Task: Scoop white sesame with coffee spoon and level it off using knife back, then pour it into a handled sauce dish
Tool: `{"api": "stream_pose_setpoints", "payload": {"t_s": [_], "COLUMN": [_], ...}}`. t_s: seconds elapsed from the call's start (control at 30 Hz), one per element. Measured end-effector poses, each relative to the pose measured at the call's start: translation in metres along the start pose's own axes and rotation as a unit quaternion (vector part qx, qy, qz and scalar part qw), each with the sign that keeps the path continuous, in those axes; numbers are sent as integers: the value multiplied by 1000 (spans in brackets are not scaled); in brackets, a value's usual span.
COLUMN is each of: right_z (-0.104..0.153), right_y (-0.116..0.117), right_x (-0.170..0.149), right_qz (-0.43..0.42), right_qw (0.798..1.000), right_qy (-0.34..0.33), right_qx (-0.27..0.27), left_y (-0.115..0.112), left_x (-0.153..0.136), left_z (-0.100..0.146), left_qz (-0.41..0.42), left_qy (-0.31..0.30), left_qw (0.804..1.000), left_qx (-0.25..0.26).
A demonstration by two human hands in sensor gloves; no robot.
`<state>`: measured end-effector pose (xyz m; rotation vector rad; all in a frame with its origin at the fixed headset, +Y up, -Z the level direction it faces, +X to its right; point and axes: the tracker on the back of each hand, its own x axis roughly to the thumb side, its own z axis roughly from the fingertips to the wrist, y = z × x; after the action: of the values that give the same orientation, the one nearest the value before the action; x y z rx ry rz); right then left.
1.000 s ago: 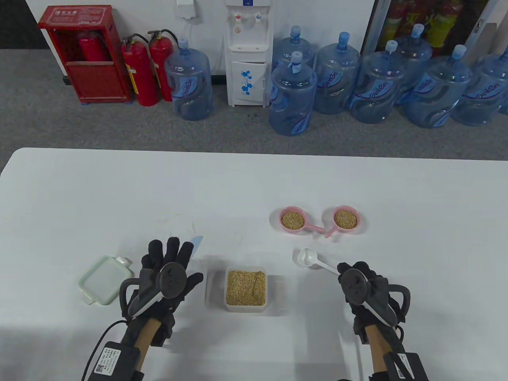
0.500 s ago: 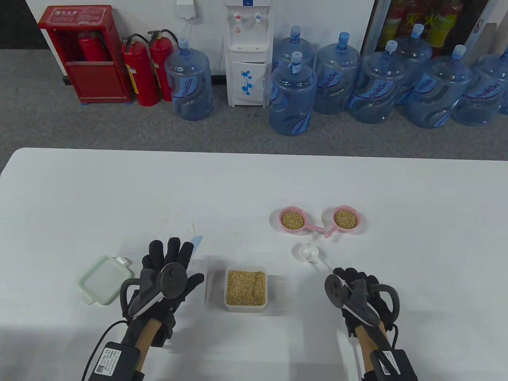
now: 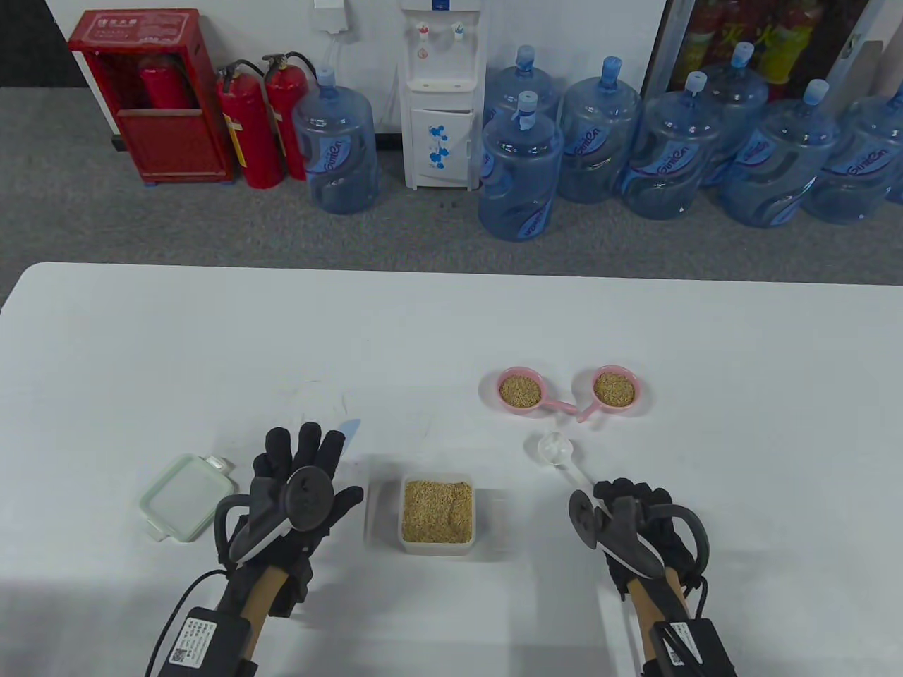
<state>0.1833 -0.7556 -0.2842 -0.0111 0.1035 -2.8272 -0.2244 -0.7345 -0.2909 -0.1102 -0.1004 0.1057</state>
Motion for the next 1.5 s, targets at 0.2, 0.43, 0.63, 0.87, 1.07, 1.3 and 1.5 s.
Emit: {"api": "stream_pose_setpoints", "payload": {"t_s": [0.2, 0.43, 0.63, 0.87, 1.07, 1.3, 1.5], "right_z": [0, 4, 11, 21, 32, 35, 27], "right_y": [0, -6, -47, -104, -111, -79, -55], "right_x": [4, -10, -13, -6, -5, -7, -10], "right_qz": [22, -45, -134, -298, -352, -354, -284], "right_qw": [1000, 999, 988, 939, 907, 905, 941], "right_qy": [-4, 3, 19, 32, 51, 73, 74], "right_qx": [7, 7, -79, -171, -225, -224, -167], "left_y": [0, 1, 1, 2, 4, 3, 2], "left_x": [0, 0, 0, -1, -5, -8, -10], "left_z": [0, 0, 1, 3, 6, 6, 5], "left_qz": [1, 6, 9, 14, 24, 30, 30], "left_qy": [-1, -2, -4, -3, 2, 11, 18], "left_qw": [1000, 1000, 1000, 1000, 999, 999, 999], "left_qx": [0, 6, 9, 17, 28, 32, 34]}}
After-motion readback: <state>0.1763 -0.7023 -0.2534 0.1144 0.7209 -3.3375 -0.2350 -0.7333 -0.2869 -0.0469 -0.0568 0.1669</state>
